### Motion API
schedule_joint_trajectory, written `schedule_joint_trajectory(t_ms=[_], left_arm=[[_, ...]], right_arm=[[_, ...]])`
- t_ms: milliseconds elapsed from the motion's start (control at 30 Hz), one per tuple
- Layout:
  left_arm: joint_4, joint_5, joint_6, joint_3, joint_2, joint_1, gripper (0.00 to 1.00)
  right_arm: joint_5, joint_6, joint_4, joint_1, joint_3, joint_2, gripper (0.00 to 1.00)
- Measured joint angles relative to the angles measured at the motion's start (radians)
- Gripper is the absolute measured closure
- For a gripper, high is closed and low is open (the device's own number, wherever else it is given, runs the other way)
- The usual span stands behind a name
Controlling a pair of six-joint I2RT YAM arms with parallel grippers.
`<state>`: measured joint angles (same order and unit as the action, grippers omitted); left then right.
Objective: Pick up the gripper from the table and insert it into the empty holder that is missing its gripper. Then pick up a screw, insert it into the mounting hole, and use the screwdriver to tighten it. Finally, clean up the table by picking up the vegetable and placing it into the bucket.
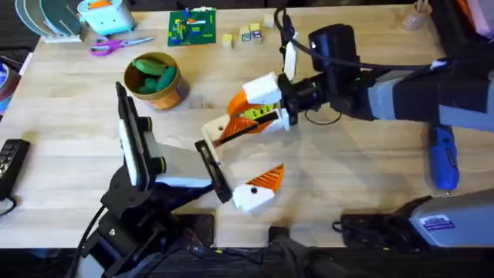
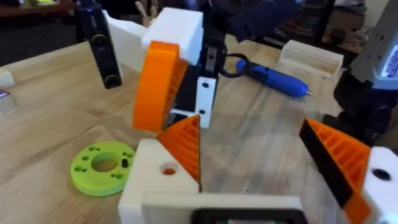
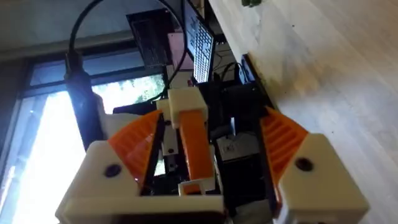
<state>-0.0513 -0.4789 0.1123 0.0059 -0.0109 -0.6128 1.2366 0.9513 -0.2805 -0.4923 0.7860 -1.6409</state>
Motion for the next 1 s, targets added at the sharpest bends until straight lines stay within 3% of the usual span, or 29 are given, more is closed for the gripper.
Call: schedule_joint_trajectory(t_ms=[233, 333, 467, 633, 733, 867, 1000], left_arm=[[0.0, -0.034, 0.0, 0.0, 0.0, -0.008, 0.001], [0.0, -0.038, 0.0, 0.0, 0.0, -0.008, 0.001], [0.0, -0.046, 0.0, 0.0, 0.0, -0.008, 0.001], [0.0, -0.05, 0.0, 0.0, 0.0, -0.008, 0.001], [0.0, -0.05, 0.0, 0.0, 0.0, -0.008, 0.001], [0.0, -0.05, 0.0, 0.0, 0.0, -0.008, 0.001], [0.0, -0.05, 0.0, 0.0, 0.0, -0.008, 0.001]], right_arm=[[0.022, 0.015, -0.031, 0.031, 0.0, 0.0, 0.172], [0.012, 0.017, -0.049, 0.045, 0.0, 0.0, 0.115], [-0.063, -0.022, -0.065, 0.086, 0.0, 0.0, 0.041], [-0.164, -0.135, -0.051, 0.149, 0.019, 0.0, 0.021], [-0.22, -0.236, 0.067, 0.178, 0.081, 0.0, 0.016], [-0.326, -0.42, 0.372, 0.185, 0.214, 0.0, 0.014], [-0.506, -0.622, 0.657, 0.163, 0.359, 0.0, 0.01]])
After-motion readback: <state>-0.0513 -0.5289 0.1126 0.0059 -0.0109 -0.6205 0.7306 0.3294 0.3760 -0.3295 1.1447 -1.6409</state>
